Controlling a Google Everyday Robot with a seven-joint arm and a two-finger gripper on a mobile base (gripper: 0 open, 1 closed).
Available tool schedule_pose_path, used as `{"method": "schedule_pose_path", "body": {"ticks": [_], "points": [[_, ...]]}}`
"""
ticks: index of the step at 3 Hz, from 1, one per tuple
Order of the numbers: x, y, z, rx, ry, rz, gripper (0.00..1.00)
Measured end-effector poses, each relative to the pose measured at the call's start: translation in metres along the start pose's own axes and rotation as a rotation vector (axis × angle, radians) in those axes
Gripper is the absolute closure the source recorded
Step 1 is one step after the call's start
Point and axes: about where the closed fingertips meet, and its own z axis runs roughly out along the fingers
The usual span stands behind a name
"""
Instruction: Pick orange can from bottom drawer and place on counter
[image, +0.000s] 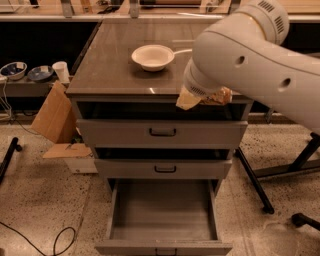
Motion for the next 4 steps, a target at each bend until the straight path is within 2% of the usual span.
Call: {"method": "schedule_pose_path", "body": {"ticks": [1,2,3,4], "points": [[-0.023,-0.025,0.005,0.033,-0.033,-0.027,1.0],[-0.054,-0.047,0.027,0.072,-0.086,-0.074,1.0],[-0.071,-0.056,0.047,0.097,-0.131,-0.088,1.0],[-0.081,-0.059,0.079,0.1,-0.181,-0.105,1.0]]}}
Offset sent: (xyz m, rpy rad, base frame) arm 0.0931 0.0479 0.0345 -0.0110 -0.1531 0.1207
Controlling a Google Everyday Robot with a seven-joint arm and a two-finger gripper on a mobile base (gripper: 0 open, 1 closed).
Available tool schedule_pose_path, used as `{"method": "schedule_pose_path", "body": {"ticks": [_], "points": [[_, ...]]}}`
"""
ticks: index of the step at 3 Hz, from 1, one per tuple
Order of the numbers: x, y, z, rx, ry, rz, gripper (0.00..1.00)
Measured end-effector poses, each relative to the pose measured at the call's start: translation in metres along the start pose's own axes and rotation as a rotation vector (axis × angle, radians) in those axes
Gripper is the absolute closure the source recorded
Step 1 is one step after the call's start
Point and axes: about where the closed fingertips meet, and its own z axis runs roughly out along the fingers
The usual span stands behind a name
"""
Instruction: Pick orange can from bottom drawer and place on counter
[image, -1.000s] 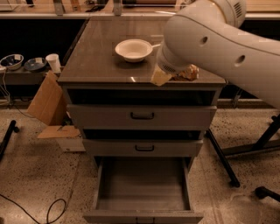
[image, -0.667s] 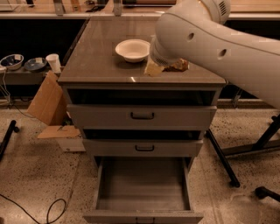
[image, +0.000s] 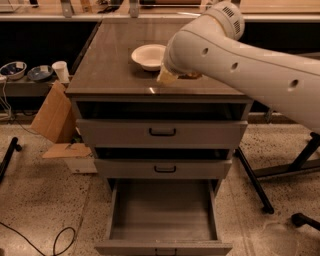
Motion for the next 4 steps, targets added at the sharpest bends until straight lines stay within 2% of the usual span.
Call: {"method": "schedule_pose_path", "body": {"ticks": [1,2,4], "points": [[0.008,-0.002,0.029,-0.001,-0.033,-0.002,1.0],[0.03,-0.004,0.056,-0.008,-0.051,0.011,0.82],[0.038,-0.007,0.055,-0.007,-0.047,0.019,0.35]]}}
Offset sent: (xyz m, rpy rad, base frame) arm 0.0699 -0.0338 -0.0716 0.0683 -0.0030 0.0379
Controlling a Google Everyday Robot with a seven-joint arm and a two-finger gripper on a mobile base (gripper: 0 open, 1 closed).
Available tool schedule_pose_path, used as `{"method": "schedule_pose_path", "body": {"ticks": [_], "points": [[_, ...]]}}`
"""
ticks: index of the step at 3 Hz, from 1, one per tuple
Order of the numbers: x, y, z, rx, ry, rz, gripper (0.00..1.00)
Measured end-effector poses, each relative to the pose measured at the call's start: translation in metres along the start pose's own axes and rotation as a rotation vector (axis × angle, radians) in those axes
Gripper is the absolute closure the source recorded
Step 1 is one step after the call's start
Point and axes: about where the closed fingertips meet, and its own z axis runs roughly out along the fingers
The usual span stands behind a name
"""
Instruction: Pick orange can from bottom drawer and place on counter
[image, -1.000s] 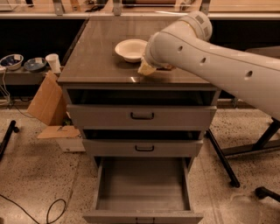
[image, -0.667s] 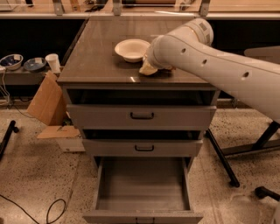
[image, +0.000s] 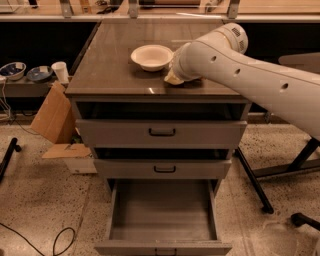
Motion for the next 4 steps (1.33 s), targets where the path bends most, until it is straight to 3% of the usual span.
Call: {"method": "schedule_pose_path", "body": {"ticks": [1,2,4], "points": [[0.019,-0.002,-0.002,0.005,0.011,0.016,0.12],[0.025,-0.006,-0.006,0.009,0.016,0.023,0.0],[0.018,-0.02,-0.011,0.009,0.016,0.023,0.0]]}}
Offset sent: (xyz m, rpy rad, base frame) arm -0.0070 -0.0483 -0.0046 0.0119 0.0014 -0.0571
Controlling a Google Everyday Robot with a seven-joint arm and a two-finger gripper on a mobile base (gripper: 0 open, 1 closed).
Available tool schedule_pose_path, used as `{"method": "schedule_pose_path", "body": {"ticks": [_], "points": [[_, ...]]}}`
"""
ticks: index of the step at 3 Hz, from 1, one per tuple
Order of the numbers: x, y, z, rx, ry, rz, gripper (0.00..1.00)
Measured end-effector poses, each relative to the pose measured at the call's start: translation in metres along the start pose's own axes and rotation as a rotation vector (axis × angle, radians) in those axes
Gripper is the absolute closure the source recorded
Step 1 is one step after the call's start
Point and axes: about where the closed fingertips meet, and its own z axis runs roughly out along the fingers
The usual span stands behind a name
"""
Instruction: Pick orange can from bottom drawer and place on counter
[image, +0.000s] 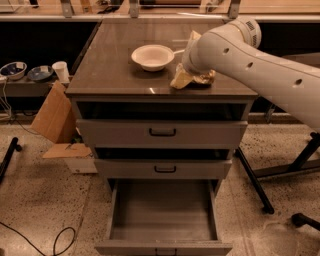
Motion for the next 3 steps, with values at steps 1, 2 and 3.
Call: {"method": "schedule_pose_path", "body": {"ticks": [1,2,3], "points": [[0.0152,0.0044,-0.0223,0.023,0.01,0.022,0.0],[0.0198,0.0072,-0.0279,0.02,0.011,0.03,0.0],[0.0219,0.0079,-0.0317,0.005,0.009,0.041,0.0]]}}
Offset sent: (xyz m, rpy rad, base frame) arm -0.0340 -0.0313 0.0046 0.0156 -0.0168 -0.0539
